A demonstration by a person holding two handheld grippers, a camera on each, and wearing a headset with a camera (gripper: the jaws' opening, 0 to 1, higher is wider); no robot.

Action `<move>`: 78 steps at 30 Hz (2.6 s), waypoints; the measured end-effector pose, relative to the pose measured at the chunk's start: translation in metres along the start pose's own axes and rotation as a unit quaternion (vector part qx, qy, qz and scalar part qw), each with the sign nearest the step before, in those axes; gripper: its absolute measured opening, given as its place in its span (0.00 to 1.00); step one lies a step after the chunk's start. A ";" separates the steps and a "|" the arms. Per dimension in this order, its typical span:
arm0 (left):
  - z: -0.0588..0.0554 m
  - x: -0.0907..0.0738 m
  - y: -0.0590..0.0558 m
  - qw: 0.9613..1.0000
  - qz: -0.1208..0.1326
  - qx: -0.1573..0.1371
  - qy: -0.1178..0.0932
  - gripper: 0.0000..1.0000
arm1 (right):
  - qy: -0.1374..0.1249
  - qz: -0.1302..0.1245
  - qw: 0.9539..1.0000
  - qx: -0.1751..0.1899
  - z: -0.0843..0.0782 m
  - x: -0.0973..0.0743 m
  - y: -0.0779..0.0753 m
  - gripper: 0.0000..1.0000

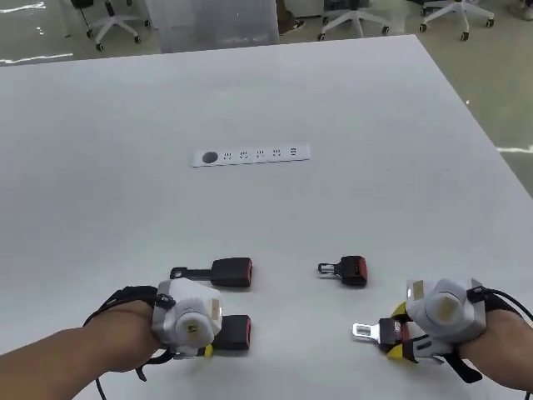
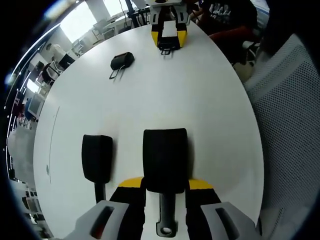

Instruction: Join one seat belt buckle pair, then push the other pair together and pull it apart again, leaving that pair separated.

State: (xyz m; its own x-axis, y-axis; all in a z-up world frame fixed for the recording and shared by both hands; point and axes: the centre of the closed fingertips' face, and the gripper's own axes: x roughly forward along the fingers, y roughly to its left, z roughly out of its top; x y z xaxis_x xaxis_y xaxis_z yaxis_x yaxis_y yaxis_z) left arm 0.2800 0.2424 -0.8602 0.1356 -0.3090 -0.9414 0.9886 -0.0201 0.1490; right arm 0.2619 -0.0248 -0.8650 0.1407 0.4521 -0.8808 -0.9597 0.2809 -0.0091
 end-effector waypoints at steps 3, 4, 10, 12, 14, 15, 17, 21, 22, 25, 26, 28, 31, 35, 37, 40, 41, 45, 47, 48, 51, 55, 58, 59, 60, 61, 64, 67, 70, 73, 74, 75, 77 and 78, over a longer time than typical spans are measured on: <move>0.000 0.000 0.000 1.000 0.000 0.004 -0.002 0.30 | -0.003 0.004 1.000 -0.009 0.013 0.006 0.008 0.36; -0.001 0.000 0.000 1.000 -0.001 0.002 -0.004 0.30 | -0.004 0.003 1.000 -0.012 0.016 0.007 0.009 0.36; 0.000 0.000 -0.001 1.000 -0.003 0.004 -0.002 0.30 | -0.015 0.010 1.000 -0.016 0.044 0.023 0.017 0.36; 0.000 0.000 -0.001 1.000 -0.005 0.005 -0.002 0.30 | -0.022 0.010 1.000 -0.017 0.054 0.028 0.018 0.36; 0.000 0.001 -0.001 1.000 -0.008 0.004 -0.001 0.30 | -0.027 0.011 0.999 -0.020 0.063 0.034 0.019 0.36; 0.000 0.001 -0.001 1.000 -0.009 0.003 -0.001 0.30 | -0.030 0.011 0.999 -0.020 0.069 0.037 0.019 0.36; 0.000 0.001 -0.001 1.000 -0.011 0.003 0.000 0.30 | -0.038 0.011 0.999 -0.022 0.080 0.043 0.021 0.36; 0.000 0.001 -0.001 1.000 -0.013 0.004 0.000 0.30 | -0.043 0.014 0.999 -0.028 0.099 0.053 0.026 0.36; 0.000 0.001 -0.001 1.000 -0.013 0.003 -0.002 0.30 | -0.044 0.014 0.999 -0.029 0.102 0.055 0.027 0.36; 0.000 0.001 -0.002 1.000 -0.012 0.007 -0.004 0.30 | -0.048 0.016 0.998 -0.032 0.115 0.061 0.030 0.36; 0.000 0.001 -0.002 1.000 -0.012 0.006 -0.004 0.30 | -0.049 0.016 0.998 -0.033 0.118 0.063 0.030 0.36; 0.000 0.001 -0.002 1.000 -0.013 0.007 -0.002 0.30 | -0.051 0.017 0.998 -0.033 0.125 0.066 0.031 0.36; 0.000 0.002 -0.002 1.000 -0.015 0.006 0.000 0.30 | -0.053 0.018 0.998 -0.038 0.135 0.071 0.034 0.36; 0.000 0.001 -0.002 1.000 -0.011 0.009 0.001 0.30 | -0.059 0.013 0.998 -0.035 0.145 0.077 0.037 0.35; 0.000 0.001 -0.002 1.000 -0.011 0.006 0.003 0.30 | -0.051 0.009 0.998 -0.036 0.144 0.076 0.036 0.35; 0.000 0.002 -0.002 1.000 -0.014 0.006 0.005 0.30 | -0.050 0.005 0.998 -0.037 0.143 0.076 0.036 0.35; 0.000 0.001 -0.002 1.000 -0.014 0.008 0.005 0.30 | -0.050 0.002 0.998 -0.040 0.144 0.075 0.037 0.35; 0.000 0.001 -0.002 1.000 -0.010 0.004 0.002 0.30 | -0.052 -0.001 0.997 -0.048 0.145 0.075 0.040 0.35; 0.001 0.002 -0.002 1.000 -0.010 0.007 0.004 0.30 | -0.052 -0.004 0.997 -0.054 0.147 0.076 0.043 0.35; 0.001 0.002 -0.002 1.000 -0.010 0.007 0.005 0.30 | -0.054 -0.008 0.997 -0.057 0.147 0.076 0.042 0.35; 0.000 0.002 -0.002 1.000 -0.013 0.007 0.007 0.30 | -0.066 0.001 0.997 -0.044 0.151 0.079 0.042 0.35; 0.000 0.003 -0.002 1.000 -0.016 0.011 0.005 0.30 | -0.068 0.007 0.996 -0.049 0.156 0.083 0.043 0.35; 0.001 0.003 -0.002 1.000 -0.019 0.014 0.005 0.30 | -0.076 0.011 0.996 -0.048 0.155 0.083 0.042 0.34; 0.001 0.003 -0.003 1.000 -0.020 0.015 0.006 0.30 | -0.078 0.011 0.996 -0.050 0.155 0.082 0.042 0.34; 0.001 0.003 -0.002 1.000 -0.021 0.015 0.006 0.29 | -0.079 0.010 0.996 -0.050 0.156 0.082 0.042 0.34; 0.001 0.003 -0.003 1.000 -0.023 0.017 0.005 0.29 | -0.079 0.009 0.996 -0.051 0.157 0.083 0.043 0.34; 0.000 0.003 -0.002 1.000 -0.024 0.010 0.002 0.29 | -0.081 0.006 0.995 -0.050 0.160 0.084 0.042 0.33; 0.000 0.003 -0.003 1.000 -0.023 0.008 0.000 0.29 | -0.082 0.004 0.995 -0.050 0.161 0.084 0.042 0.33; 0.000 0.003 -0.002 1.000 -0.023 0.008 0.002 0.29 | -0.083 0.005 0.995 -0.051 0.163 0.085 0.042 0.33; 0.000 0.003 -0.002 1.000 -0.024 0.009 0.002 0.29 | -0.083 0.008 0.995 -0.053 0.163 0.084 0.042 0.33; 0.000 0.003 -0.002 1.000 -0.025 0.009 0.001 0.29 | -0.081 0.010 0.995 -0.052 0.163 0.084 0.041 0.33; 0.000 0.004 -0.002 1.000 -0.026 0.010 0.001 0.28 | -0.079 0.011 0.995 -0.055 0.163 0.085 0.042 0.33; 0.001 0.004 -0.003 0.999 -0.031 0.012 0.002 0.28 | -0.076 0.017 0.995 -0.062 0.164 0.085 0.041 0.32; 0.001 0.004 -0.003 0.999 -0.032 0.014 0.004 0.28 | -0.075 0.017 0.995 -0.068 0.164 0.085 0.041 0.32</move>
State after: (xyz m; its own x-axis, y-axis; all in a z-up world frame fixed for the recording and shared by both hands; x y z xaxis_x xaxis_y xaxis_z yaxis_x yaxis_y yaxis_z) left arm 0.2780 0.2401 -0.8639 0.0733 -0.2983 -0.9516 0.9930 -0.0668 0.0975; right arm 0.2745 0.1646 -0.8628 0.1333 0.5840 -0.8007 -0.9870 0.1514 -0.0539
